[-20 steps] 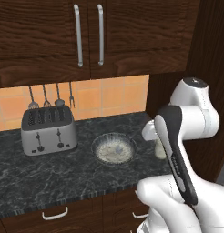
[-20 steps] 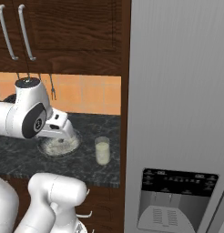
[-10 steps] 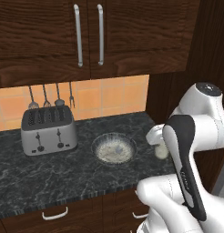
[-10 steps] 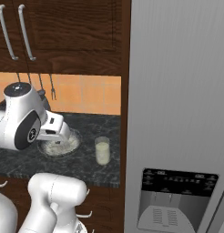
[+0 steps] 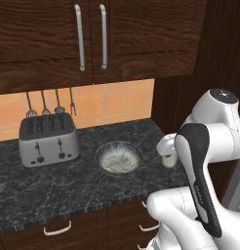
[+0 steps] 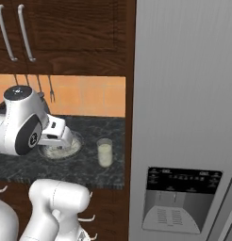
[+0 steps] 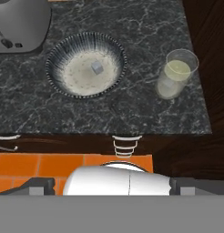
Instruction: Grab a lemon wedge from the fridge and one ice cube from the ice bowl, and put them in the glass of lemonade.
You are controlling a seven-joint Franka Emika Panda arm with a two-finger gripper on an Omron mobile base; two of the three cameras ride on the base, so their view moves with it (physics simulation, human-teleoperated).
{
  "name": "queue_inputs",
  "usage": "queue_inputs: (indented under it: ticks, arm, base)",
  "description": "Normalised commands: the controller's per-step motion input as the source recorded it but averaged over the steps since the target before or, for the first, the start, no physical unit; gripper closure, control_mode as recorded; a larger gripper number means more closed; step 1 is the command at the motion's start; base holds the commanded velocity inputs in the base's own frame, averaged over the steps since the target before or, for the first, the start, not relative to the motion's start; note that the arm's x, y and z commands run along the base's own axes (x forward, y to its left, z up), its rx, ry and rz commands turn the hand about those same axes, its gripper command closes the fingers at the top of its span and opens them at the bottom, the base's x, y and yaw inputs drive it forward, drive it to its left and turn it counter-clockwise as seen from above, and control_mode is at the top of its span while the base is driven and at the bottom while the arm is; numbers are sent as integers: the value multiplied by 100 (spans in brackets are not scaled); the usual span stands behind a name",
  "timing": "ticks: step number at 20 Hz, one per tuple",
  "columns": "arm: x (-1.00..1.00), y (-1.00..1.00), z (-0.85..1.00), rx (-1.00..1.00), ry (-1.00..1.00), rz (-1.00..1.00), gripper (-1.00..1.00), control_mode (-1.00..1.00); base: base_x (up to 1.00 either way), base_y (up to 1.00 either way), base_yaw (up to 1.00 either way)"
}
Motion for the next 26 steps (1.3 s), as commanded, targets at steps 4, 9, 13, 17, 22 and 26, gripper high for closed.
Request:
queue_inputs:
  ticks: [4, 9, 13, 17, 22, 26]
  arm:
    - [0, 0, 0, 0, 0, 0, -100, 100]
    - [0, 0, 0, 0, 0, 0, -100, 100]
    - [0, 0, 0, 0, 0, 0, -100, 100]
    - [0, 0, 0, 0, 0, 0, -100, 100]
    - [0, 0, 0, 0, 0, 0, -100, 100]
    - [0, 0, 0, 0, 0, 0, -100, 100]
  base:
    - [-38, -63, -16]
    - [-45, 57, -10]
    - [-67, 48, -16]
    - [-83, -63, -43]
    - [-2, -99, -53]
    - [13, -100, -13]
